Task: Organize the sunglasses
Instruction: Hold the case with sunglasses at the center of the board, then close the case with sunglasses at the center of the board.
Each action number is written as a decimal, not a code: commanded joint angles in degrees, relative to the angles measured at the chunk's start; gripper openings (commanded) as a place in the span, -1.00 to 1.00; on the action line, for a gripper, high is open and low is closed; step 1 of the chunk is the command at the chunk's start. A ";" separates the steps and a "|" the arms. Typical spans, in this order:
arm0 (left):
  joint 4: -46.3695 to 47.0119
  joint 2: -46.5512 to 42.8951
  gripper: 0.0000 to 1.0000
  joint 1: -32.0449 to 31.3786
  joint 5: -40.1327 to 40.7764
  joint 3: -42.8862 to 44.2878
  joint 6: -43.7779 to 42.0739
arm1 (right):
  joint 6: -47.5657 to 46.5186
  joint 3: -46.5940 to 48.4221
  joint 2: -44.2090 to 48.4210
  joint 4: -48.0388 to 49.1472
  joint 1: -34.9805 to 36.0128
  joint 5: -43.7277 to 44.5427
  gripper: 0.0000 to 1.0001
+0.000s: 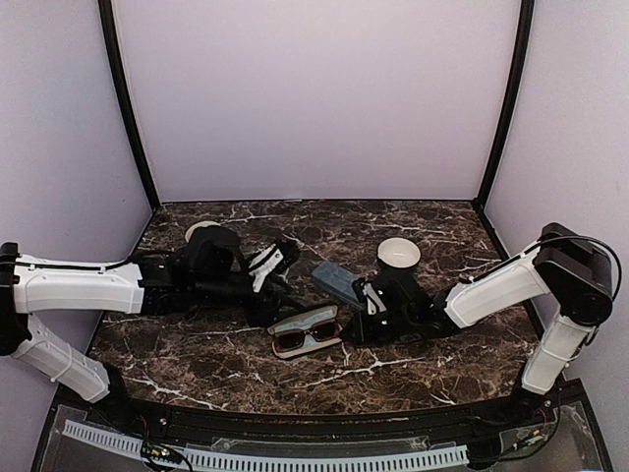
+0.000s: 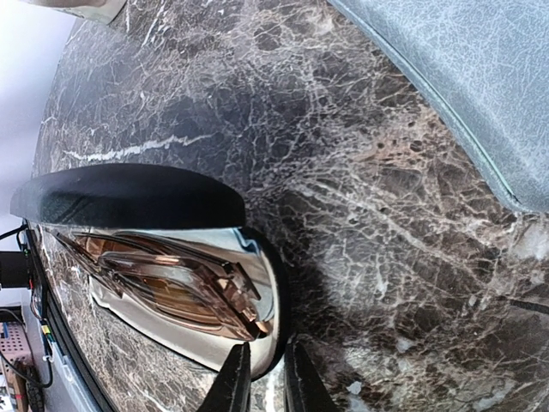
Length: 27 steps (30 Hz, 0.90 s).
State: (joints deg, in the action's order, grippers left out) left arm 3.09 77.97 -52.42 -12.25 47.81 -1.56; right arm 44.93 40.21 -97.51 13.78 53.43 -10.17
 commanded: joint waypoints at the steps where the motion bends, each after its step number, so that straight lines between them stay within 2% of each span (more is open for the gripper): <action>1: -3.40 -1.57 -0.01 -3.57 4.86 -2.19 -4.37 | 0.33 0.63 -0.75 0.73 -0.34 0.86 -0.70; 5: -8.48 1.95 -0.01 -6.60 7.94 -0.11 -6.85 | 0.44 0.77 -0.96 0.80 -0.34 0.79 -0.70; 10: -13.20 6.46 0.10 -9.61 15.06 2.05 -7.86 | 0.38 0.74 -0.76 0.86 -0.16 0.73 -0.71; 17: -15.83 9.95 0.25 -11.57 21.44 3.67 -9.34 | 0.40 0.46 -0.86 1.55 -0.18 0.26 -0.71; 27: -19.91 15.91 0.27 -13.39 27.11 7.72 -11.51 | 0.51 0.30 -0.90 2.17 -0.17 -0.08 -0.71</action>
State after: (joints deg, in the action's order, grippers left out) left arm -13.56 92.75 -65.21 11.66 53.52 -11.57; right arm 45.12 40.21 -97.56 14.00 53.45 -10.22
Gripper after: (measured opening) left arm 0.634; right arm 0.144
